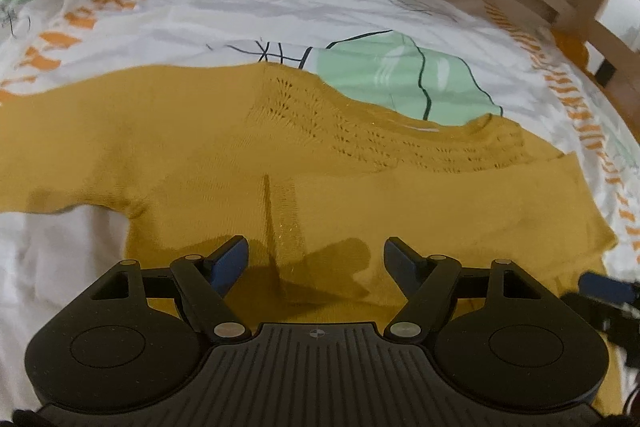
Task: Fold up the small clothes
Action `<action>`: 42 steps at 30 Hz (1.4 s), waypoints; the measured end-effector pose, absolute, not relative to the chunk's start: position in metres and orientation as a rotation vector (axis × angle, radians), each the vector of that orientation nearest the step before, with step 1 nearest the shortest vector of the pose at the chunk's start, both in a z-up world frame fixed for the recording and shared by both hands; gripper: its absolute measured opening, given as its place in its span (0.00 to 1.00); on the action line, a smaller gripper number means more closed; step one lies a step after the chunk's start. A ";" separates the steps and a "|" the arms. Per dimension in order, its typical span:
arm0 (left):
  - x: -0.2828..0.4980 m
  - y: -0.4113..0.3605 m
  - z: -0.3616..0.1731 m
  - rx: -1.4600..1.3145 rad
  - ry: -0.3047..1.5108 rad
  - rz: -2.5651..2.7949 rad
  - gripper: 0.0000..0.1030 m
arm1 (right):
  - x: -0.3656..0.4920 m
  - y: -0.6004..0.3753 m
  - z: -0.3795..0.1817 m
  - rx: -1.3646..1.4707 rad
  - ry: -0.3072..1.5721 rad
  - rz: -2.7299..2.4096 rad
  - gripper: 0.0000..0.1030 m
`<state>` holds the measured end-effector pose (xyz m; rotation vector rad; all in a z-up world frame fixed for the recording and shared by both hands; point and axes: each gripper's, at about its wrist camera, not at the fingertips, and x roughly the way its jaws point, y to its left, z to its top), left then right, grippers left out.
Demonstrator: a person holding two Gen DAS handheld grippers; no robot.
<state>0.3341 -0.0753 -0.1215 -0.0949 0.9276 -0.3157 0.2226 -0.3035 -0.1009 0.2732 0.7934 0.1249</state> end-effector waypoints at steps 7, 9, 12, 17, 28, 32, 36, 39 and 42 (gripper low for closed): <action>0.352 -0.085 -0.125 -0.117 0.952 -0.348 0.38 | 0.222 -0.296 -0.101 0.244 0.780 0.155 0.95; 0.355 -0.085 -0.126 -0.120 0.948 -0.325 0.13 | 0.222 -0.293 -0.101 0.241 0.782 0.160 0.95; 0.352 -0.085 -0.120 -0.119 0.916 -0.313 0.08 | 0.222 -0.291 -0.103 0.238 0.787 0.165 0.95; 0.345 -0.085 -0.086 -0.056 0.787 -0.304 0.07 | 0.221 -0.286 -0.103 0.231 0.784 0.172 0.95; 0.381 -0.055 -0.115 -0.037 0.896 -0.215 0.14 | 0.223 -0.281 -0.109 0.218 0.819 0.168 0.95; 0.373 -0.039 -0.129 -0.091 0.878 -0.235 0.27 | 0.224 -0.284 -0.112 0.239 0.838 0.167 0.96; 0.368 -0.026 -0.127 -0.114 0.885 -0.251 0.44 | 0.224 -0.284 -0.114 0.247 0.841 0.180 1.00; 0.363 -0.010 -0.121 -0.146 0.876 -0.222 0.44 | 0.224 -0.282 -0.115 0.236 0.837 0.190 1.00; 0.356 0.011 -0.113 -0.141 0.842 -0.165 0.45 | 0.223 -0.279 -0.118 0.222 0.833 0.200 1.00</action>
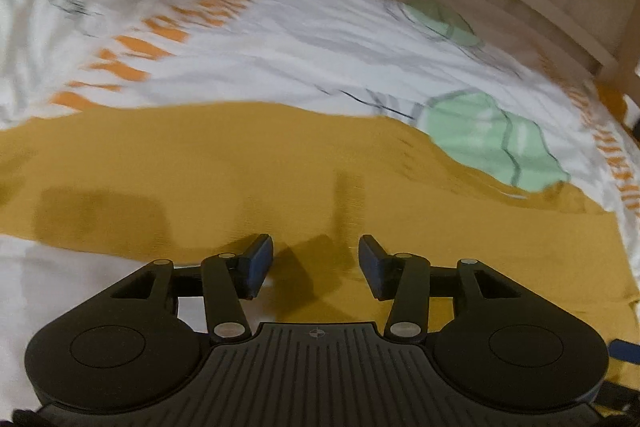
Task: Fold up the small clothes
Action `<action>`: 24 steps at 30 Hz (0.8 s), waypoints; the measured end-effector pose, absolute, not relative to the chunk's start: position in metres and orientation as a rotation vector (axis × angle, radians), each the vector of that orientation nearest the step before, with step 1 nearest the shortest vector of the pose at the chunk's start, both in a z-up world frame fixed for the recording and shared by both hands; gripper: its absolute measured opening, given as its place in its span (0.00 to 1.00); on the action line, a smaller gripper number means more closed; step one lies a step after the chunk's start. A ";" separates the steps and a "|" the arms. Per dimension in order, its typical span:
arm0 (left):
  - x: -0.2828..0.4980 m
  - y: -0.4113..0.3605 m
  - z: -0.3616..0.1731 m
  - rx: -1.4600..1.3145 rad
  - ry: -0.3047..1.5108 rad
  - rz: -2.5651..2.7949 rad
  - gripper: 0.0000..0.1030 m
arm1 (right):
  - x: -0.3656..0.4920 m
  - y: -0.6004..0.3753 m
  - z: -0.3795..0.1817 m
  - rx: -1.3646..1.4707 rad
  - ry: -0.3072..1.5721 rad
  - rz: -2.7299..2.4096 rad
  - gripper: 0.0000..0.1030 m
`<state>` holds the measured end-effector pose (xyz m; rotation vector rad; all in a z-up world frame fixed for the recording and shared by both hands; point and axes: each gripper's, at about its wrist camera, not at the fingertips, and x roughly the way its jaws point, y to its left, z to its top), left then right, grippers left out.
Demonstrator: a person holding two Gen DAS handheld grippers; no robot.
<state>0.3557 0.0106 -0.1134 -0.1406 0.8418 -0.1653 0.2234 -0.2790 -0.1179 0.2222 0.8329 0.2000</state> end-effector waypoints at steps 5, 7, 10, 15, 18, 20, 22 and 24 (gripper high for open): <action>0.340 0.060 -0.101 -0.081 0.806 -0.080 0.45 | 0.223 -0.270 -0.127 0.167 0.830 0.194 1.00; 0.334 0.081 -0.097 -0.045 0.798 -0.042 0.45 | 0.222 -0.266 -0.131 0.133 0.818 0.189 1.00; 0.323 0.116 -0.093 -0.012 0.786 0.019 0.45 | 0.222 -0.257 -0.137 0.078 0.797 0.177 1.00; 0.305 0.176 -0.088 -0.061 0.769 0.115 0.45 | 0.215 -0.245 -0.145 -0.018 0.755 0.149 1.00; 0.299 0.208 -0.088 -0.121 0.758 0.159 0.45 | 0.216 -0.247 -0.144 -0.010 0.761 0.151 1.00; 0.297 0.226 -0.090 -0.161 0.757 0.185 0.45 | 0.215 -0.246 -0.144 -0.016 0.761 0.147 1.00; 0.294 0.242 -0.093 -0.217 0.751 0.208 0.45 | 0.216 -0.245 -0.145 -0.026 0.760 0.140 1.00; 0.291 0.257 -0.096 -0.285 0.743 0.222 0.45 | 0.217 -0.243 -0.145 -0.035 0.757 0.136 1.00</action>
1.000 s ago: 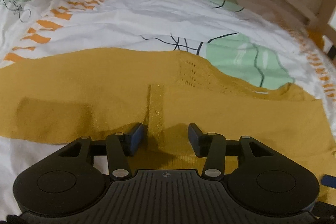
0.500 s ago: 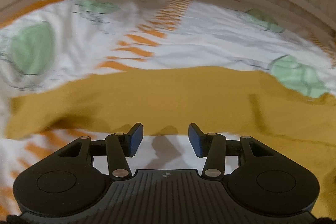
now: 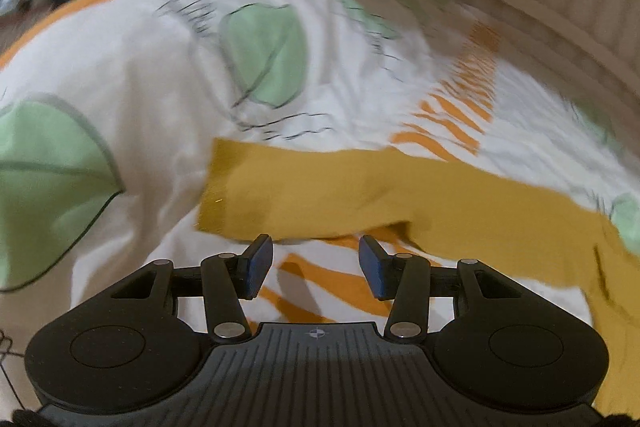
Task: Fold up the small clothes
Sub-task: 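Reach the left tool to the other sleeve cuff and grasp it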
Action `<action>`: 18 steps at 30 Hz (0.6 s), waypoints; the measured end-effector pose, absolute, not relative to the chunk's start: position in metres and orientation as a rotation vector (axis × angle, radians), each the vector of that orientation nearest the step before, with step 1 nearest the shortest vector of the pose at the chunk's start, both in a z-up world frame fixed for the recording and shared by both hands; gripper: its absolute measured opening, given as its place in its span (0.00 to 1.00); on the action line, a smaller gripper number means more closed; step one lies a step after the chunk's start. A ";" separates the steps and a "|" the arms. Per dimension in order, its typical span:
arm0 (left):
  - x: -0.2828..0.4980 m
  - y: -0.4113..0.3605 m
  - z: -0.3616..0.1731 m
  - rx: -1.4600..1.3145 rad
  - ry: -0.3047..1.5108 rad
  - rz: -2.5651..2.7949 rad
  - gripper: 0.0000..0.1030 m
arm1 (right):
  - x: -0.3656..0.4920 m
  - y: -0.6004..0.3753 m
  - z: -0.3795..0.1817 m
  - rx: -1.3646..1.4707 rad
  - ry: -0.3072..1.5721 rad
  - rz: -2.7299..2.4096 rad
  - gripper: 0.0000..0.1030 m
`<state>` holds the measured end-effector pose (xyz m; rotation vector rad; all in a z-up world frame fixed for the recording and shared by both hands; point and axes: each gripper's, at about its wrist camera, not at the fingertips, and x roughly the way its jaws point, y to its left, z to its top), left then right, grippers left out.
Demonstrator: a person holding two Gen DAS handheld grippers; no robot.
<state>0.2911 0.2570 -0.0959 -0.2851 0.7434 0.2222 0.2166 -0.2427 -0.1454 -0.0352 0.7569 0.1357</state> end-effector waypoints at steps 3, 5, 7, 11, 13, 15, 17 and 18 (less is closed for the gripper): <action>0.290 0.277 -0.102 -0.384 0.737 0.237 0.45 | 0.216 -0.243 -0.146 -0.035 0.753 0.135 1.00; 0.291 0.285 -0.108 -0.436 0.739 0.254 0.45 | 0.216 -0.243 -0.147 -0.032 0.752 0.136 1.00; 0.293 0.291 -0.113 -0.482 0.740 0.284 0.45 | 0.216 -0.243 -0.147 -0.033 0.751 0.136 1.00; 0.289 0.297 -0.116 -0.541 0.737 0.312 0.47 | 0.216 -0.244 -0.147 -0.031 0.750 0.137 1.00; 0.291 0.299 -0.118 -0.544 0.744 0.318 0.47 | 0.216 -0.243 -0.147 -0.030 0.751 0.138 1.00; 0.295 0.303 -0.120 -0.571 0.736 0.330 0.48 | 0.216 -0.244 -0.147 -0.030 0.751 0.139 1.00; 0.299 0.308 -0.123 -0.613 0.716 0.350 0.49 | 0.216 -0.244 -0.147 -0.030 0.751 0.139 1.00; 0.302 0.311 -0.124 -0.636 0.707 0.363 0.49 | 0.216 -0.244 -0.147 -0.030 0.752 0.139 1.00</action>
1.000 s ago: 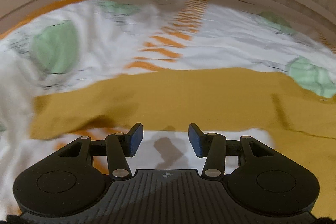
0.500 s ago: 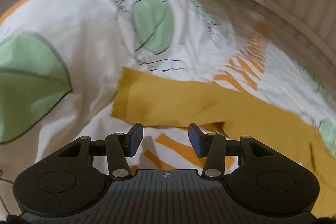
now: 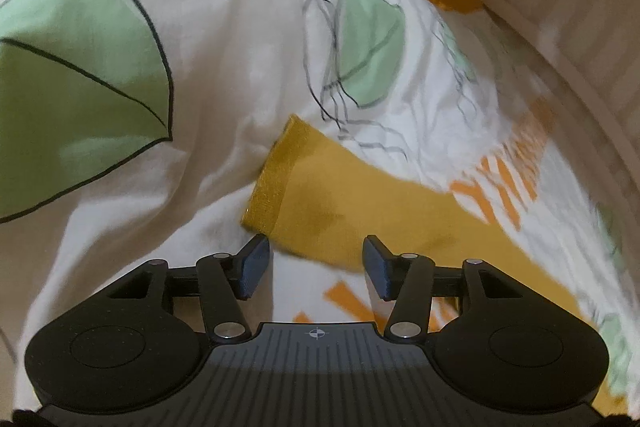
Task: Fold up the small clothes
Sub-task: 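Reach the left tool to the other sleeve cuff and grasp it, then lift the held sleeve and fold it across the body with the left tool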
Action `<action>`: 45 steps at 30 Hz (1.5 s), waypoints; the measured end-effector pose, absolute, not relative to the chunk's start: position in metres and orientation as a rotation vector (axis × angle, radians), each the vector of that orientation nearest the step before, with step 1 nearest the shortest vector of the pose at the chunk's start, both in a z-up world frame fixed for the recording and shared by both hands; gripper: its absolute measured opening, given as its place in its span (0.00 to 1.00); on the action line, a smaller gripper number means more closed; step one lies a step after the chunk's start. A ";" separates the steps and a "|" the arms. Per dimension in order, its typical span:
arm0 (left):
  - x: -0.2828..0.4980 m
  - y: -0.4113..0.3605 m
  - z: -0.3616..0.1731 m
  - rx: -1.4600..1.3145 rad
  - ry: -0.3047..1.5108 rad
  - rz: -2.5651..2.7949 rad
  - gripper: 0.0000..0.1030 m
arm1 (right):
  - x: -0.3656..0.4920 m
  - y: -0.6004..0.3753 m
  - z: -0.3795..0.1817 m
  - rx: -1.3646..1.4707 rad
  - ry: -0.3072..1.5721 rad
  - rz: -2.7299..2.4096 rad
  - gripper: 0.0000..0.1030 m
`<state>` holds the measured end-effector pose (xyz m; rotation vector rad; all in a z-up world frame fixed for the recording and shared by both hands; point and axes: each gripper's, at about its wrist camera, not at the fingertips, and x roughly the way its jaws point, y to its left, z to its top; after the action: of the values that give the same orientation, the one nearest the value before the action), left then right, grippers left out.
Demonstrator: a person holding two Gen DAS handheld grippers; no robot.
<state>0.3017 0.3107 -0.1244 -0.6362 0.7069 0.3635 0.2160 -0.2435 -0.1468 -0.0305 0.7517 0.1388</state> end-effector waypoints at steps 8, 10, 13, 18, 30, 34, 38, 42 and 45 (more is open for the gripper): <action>0.330 0.313 -0.126 -0.658 0.654 0.408 0.35 | 0.227 -0.244 -0.141 -0.030 0.812 0.162 1.00; 0.334 0.311 -0.123 -0.667 0.653 0.411 0.06 | 0.232 -0.244 -0.137 -0.038 0.836 0.175 1.00; 0.338 0.298 -0.107 -0.650 0.614 0.356 0.06 | 0.237 -0.248 -0.130 -0.012 0.826 0.187 1.00; 0.343 0.254 -0.053 -0.596 0.558 0.216 0.06 | 0.241 -0.263 -0.122 0.088 0.777 0.160 1.00; 0.346 0.035 0.059 -0.405 0.447 -0.265 0.06 | 0.241 -0.313 -0.093 0.168 0.671 0.062 1.00; 0.343 -0.043 0.053 -0.339 0.480 -0.398 0.06 | 0.243 -0.333 -0.087 0.209 0.659 0.021 1.00; 0.339 -0.114 0.025 -0.282 0.544 -0.491 0.06 | 0.243 -0.353 -0.080 0.235 0.630 -0.015 1.00; 0.342 -0.165 -0.015 -0.249 0.623 -0.542 0.06 | 0.241 -0.374 -0.074 0.258 0.605 -0.057 1.00; 0.337 -0.193 -0.044 -0.227 0.682 -0.570 0.06 | 0.240 -0.390 -0.076 0.293 0.610 -0.090 1.00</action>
<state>0.3375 -0.1927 -0.0435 -0.2272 0.6816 -0.5699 0.2403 -0.3904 -0.0761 0.2928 0.6103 -0.0897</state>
